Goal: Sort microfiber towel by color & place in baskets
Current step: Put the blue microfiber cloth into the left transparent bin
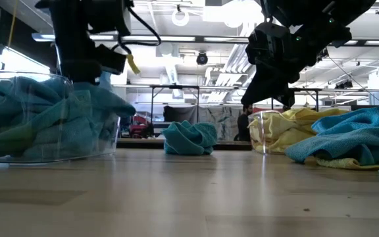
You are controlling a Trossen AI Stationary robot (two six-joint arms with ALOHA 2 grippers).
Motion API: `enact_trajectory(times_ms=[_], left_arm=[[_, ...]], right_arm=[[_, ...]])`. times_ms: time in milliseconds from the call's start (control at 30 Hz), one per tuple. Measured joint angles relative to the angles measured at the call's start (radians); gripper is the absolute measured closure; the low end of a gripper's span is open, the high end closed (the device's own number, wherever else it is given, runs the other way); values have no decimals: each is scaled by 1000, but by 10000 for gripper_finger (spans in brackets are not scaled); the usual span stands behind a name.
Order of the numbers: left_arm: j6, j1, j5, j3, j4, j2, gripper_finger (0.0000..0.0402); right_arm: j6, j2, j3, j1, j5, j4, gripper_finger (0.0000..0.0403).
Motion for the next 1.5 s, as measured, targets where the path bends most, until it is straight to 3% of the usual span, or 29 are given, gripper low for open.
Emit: enact_trajectory(times_ms=[267,567,900,1167,1500], left_arm=[[60,28,52,-102,147,-1,401],[73,32,27,-109,154,-1,398],[43,32,20,-110,160,0,330],[27,32,9,-69,118,2,318],[26,32,-15,70,-90,2,320]], right_arm=[[0,0,0,0,0,-4,403],[0,0,0,0,-5,-4,403],[2,0,0,1,-9,-5,403],[1,0,0,1,-16,-5,403],[3,0,0,1,-15,-5,403]])
